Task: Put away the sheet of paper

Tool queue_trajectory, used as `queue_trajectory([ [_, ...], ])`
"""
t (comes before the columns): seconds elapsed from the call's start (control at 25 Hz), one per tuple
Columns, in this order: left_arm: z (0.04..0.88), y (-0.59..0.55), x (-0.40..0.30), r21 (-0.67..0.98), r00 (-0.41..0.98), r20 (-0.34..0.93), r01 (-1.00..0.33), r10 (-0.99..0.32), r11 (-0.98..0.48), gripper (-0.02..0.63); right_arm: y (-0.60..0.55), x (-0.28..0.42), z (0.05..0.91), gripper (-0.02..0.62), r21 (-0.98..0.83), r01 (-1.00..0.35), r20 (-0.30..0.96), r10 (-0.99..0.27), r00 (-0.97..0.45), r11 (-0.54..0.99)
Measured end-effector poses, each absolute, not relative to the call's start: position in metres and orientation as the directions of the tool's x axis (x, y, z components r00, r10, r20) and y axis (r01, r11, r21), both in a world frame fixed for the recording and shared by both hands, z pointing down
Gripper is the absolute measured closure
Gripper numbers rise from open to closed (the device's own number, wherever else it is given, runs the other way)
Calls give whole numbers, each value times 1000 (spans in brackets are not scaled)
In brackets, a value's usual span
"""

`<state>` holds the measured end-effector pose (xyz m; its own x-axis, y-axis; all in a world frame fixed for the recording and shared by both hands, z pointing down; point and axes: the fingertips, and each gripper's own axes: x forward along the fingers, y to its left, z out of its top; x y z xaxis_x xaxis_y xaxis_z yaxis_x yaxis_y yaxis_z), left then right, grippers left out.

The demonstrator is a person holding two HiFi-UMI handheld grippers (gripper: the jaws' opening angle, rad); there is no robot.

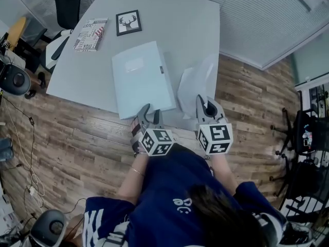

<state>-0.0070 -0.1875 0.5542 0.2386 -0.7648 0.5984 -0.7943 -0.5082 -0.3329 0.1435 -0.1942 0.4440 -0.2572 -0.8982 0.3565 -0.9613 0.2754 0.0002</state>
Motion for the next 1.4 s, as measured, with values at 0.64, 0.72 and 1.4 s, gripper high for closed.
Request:
queue_trajectory([
  [0.64, 497, -200, -16, -304, 197, 424, -889, -884, -344, 541, -210, 147, 449, 588, -25, -936, 352, -873, -337, 351],
  [0.72, 486, -202, -21, -243, 200, 395, -919, -897, -312, 552, -213, 146, 448, 588, -25, -934, 347, -874, -341, 355],
  [1.4, 439, -195, -100, 170, 47, 257, -985, -965, -3, 588, -237, 130, 419, 588, 91, -907, 289, -882, -372, 412],
])
